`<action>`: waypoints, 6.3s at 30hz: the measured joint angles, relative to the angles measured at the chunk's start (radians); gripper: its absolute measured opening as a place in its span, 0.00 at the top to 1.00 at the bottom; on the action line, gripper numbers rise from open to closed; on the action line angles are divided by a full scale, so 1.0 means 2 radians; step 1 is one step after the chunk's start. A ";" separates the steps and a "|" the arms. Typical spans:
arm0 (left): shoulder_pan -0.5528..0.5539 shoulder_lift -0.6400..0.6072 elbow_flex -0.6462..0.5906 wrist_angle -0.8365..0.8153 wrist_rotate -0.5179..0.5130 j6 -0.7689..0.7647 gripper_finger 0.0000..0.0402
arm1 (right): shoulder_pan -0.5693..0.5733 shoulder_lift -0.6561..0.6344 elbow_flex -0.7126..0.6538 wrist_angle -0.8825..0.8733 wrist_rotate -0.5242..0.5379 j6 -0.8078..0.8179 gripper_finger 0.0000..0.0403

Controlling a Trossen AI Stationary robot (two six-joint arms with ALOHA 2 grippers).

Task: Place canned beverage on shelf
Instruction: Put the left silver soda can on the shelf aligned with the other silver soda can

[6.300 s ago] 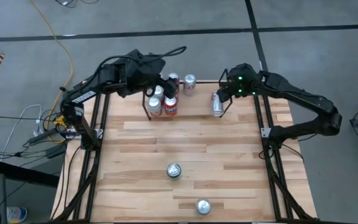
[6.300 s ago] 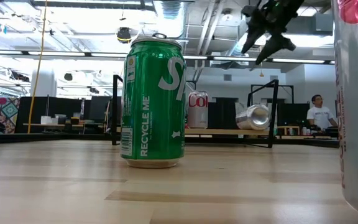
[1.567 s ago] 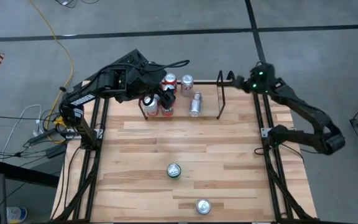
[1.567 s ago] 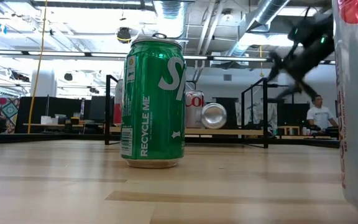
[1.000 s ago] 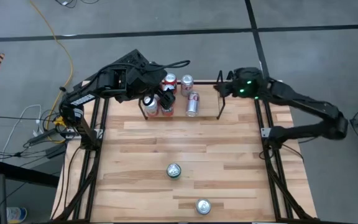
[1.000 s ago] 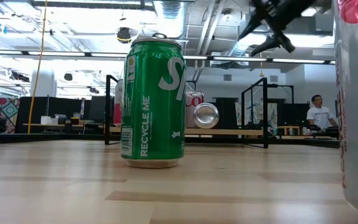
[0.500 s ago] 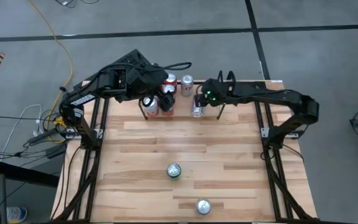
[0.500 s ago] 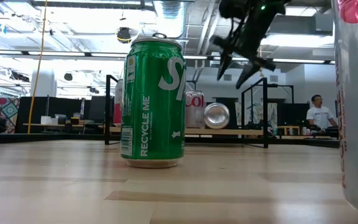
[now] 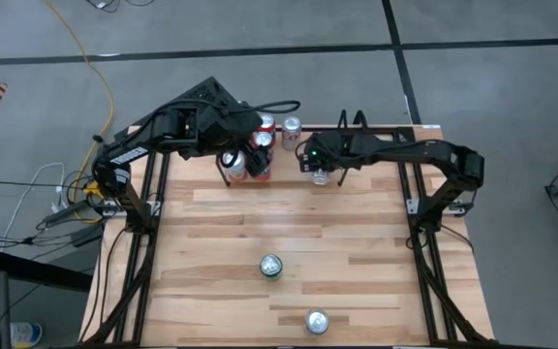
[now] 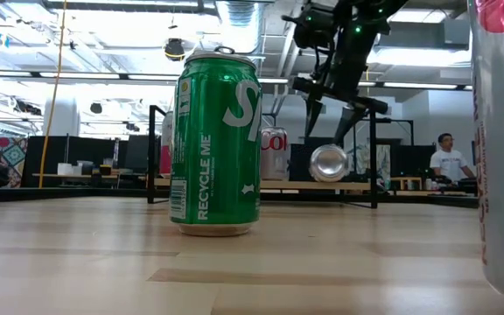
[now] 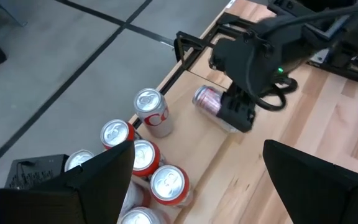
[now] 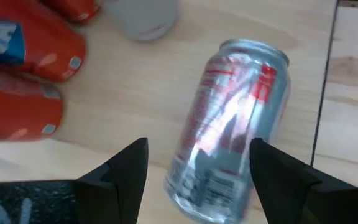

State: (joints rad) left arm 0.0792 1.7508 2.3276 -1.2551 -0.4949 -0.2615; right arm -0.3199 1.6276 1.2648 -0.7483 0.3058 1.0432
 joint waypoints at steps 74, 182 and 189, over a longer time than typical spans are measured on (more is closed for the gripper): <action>0.000 0.000 0.000 -0.037 0.014 0.053 0.15 | -0.016 0.101 0.133 -0.099 -0.029 -0.024 0.35; 0.000 -0.040 0.000 -0.044 -0.030 0.046 0.15 | 0.006 0.169 0.140 -0.076 -0.075 -0.210 0.34; 0.000 -0.040 0.000 -0.049 -0.030 0.046 0.15 | 0.026 0.153 0.140 -0.067 -0.061 -0.212 0.34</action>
State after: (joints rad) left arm 0.0784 1.6703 2.3276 -1.3530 -0.5549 -0.1688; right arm -0.2670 1.9332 1.5452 -0.8824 0.1847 0.6201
